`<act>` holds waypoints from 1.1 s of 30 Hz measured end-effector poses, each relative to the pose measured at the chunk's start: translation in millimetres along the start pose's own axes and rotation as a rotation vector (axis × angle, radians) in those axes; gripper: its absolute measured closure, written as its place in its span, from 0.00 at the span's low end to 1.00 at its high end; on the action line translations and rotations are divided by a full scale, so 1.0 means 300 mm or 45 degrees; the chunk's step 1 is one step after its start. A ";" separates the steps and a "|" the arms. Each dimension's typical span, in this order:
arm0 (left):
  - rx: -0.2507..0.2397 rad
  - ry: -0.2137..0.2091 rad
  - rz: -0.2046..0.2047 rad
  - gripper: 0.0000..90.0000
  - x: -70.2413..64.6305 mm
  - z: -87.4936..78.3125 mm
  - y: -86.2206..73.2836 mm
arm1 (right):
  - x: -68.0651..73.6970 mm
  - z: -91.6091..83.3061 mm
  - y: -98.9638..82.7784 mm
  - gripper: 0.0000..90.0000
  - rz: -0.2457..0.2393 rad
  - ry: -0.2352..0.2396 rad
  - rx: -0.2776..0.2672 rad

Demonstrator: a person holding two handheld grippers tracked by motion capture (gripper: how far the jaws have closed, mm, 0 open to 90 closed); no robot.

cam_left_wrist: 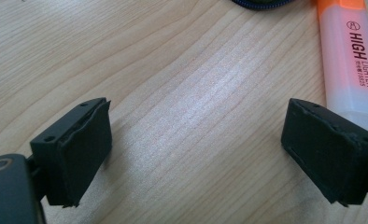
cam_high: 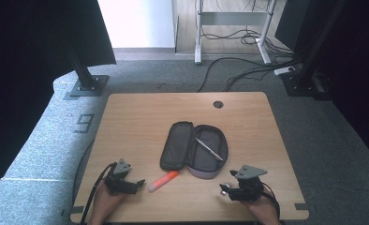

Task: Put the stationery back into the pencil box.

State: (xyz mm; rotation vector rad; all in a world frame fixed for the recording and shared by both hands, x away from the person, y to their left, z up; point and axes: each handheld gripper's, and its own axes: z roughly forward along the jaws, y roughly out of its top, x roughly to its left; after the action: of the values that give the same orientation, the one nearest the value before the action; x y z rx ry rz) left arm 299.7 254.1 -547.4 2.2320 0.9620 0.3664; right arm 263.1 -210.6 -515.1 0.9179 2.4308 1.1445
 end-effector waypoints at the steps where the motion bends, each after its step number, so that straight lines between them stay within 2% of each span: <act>1: 0.000 0.000 0.000 0.10 0.000 0.000 0.000 | 0.000 0.000 0.000 0.34 0.000 0.000 0.000; 18: 0.000 0.000 0.001 0.10 0.000 0.000 0.000 | 0.018 0.035 -0.063 0.37 -0.005 0.025 0.068; 27: 0.001 0.000 0.001 0.10 0.000 0.000 0.000 | 0.027 0.060 -0.078 0.40 -0.033 0.015 0.107; 33: 0.001 0.000 0.001 0.10 0.000 0.000 0.000 | 0.029 0.066 -0.080 0.42 -0.042 0.017 0.107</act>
State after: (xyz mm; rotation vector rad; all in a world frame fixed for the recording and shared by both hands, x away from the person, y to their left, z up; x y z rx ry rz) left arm 299.7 254.1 -547.3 2.2331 0.9612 0.3662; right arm 256.5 -205.0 -546.2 0.8943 2.5121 1.0471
